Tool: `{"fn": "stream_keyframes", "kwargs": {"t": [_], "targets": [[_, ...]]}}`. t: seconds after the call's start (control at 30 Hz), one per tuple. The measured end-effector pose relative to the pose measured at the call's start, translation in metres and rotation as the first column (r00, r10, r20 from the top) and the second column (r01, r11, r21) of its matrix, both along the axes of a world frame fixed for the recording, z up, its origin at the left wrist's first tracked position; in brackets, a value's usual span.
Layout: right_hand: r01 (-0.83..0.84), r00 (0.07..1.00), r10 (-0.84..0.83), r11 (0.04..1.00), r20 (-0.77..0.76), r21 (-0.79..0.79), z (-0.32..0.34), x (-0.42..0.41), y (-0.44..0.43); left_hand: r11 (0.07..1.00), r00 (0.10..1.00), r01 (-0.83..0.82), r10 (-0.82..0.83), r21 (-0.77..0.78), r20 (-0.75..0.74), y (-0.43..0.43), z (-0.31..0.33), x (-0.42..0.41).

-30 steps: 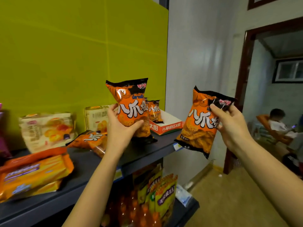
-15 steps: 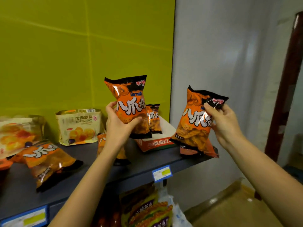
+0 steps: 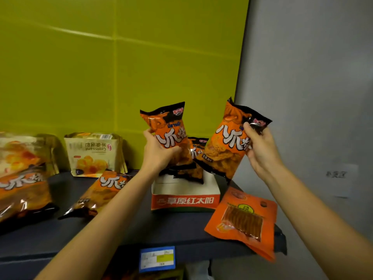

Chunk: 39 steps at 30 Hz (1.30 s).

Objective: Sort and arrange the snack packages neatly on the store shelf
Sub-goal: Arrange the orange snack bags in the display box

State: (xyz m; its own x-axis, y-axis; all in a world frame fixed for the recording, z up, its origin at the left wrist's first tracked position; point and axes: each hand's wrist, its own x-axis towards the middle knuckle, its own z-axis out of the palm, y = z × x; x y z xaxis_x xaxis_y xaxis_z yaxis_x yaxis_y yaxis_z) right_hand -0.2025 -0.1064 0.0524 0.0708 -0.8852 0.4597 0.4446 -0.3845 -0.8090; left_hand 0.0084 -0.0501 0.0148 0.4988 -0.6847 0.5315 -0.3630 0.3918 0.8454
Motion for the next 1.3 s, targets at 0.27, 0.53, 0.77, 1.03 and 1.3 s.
{"fn": "stream_keyframes", "kwargs": {"t": [0.27, 0.53, 0.77, 1.03, 1.3], "targets": [[-0.197, 0.979, 0.2, 0.976, -0.03, 0.093, -0.024, 0.031, -0.061, 0.981, 0.999, 0.033, -0.026, 0.192, -0.035, -0.053, -0.02, 0.016], [-0.18, 0.89, 0.198, 0.98, -0.41, 0.081, -0.055, 0.057, -0.095, 0.946, 0.991, -0.071, 0.03, 0.315, 0.134, -0.07, -0.039, 0.029], [-0.015, 0.58, -0.186, 0.971, -0.793, -0.239, -0.059, 0.067, -0.108, 0.859, 0.869, -0.349, 0.148, 0.373, 0.472, -0.064, -0.036, 0.031], [0.063, 0.584, -0.253, 0.961, -0.771, -0.268, -0.062, 0.075, -0.125, 0.784, 0.73, -0.507, 0.169, 0.359, 0.662, -0.062, -0.04, 0.031], [0.068, 0.324, -0.319, 0.947, -0.891, -0.314, -0.069, 0.073, -0.13, 0.666, 0.523, -0.66, 0.077, 0.346, 0.849, -0.064, -0.039, 0.024]]}}
